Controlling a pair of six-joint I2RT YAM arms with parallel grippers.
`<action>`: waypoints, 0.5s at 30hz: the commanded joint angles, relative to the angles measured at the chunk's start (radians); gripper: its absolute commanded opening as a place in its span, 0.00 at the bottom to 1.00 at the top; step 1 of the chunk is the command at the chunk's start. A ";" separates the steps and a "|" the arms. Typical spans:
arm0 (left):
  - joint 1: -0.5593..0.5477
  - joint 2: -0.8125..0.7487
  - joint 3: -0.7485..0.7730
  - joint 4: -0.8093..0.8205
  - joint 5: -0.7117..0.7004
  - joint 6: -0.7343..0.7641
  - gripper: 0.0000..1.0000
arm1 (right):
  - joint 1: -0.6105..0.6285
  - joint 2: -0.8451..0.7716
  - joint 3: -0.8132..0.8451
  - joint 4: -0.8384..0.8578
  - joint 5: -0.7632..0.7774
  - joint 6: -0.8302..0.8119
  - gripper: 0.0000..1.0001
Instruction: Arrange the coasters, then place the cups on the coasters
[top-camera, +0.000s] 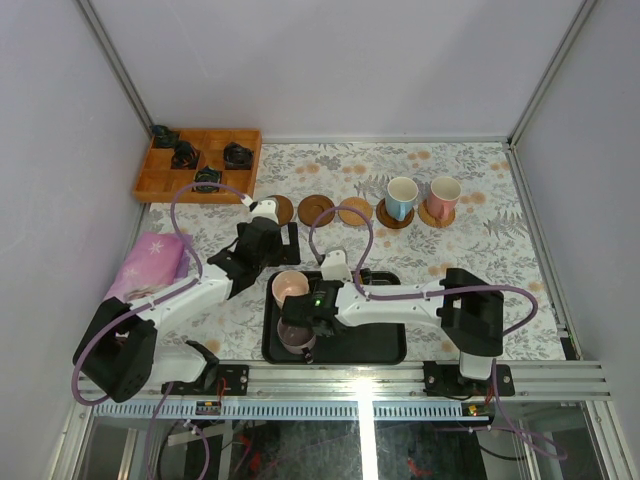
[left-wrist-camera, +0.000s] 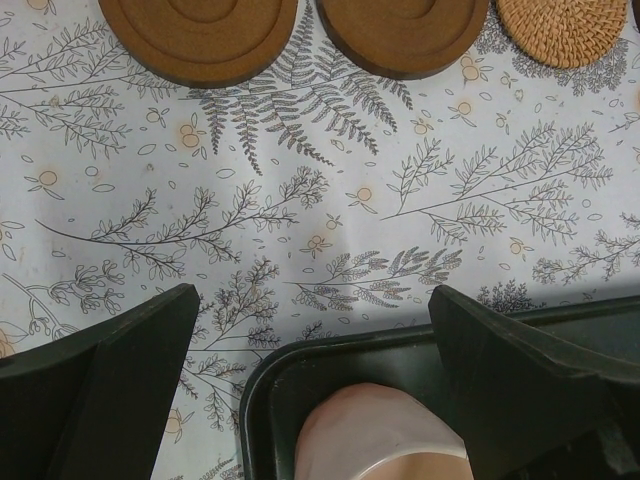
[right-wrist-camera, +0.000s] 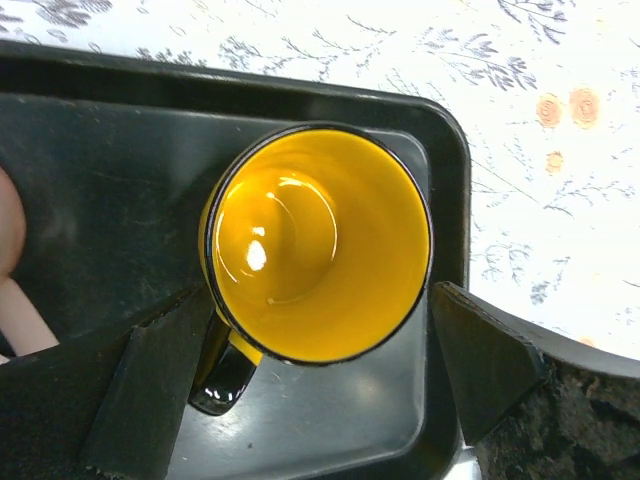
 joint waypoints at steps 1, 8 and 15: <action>-0.006 0.006 0.034 0.014 0.012 -0.005 1.00 | 0.030 -0.019 0.023 -0.144 0.054 0.088 0.99; -0.006 0.007 0.031 0.014 0.019 -0.011 1.00 | 0.058 -0.129 -0.091 -0.120 -0.038 0.142 0.99; -0.006 0.018 0.040 0.012 0.027 -0.011 1.00 | 0.063 -0.274 -0.226 -0.015 -0.141 0.107 0.99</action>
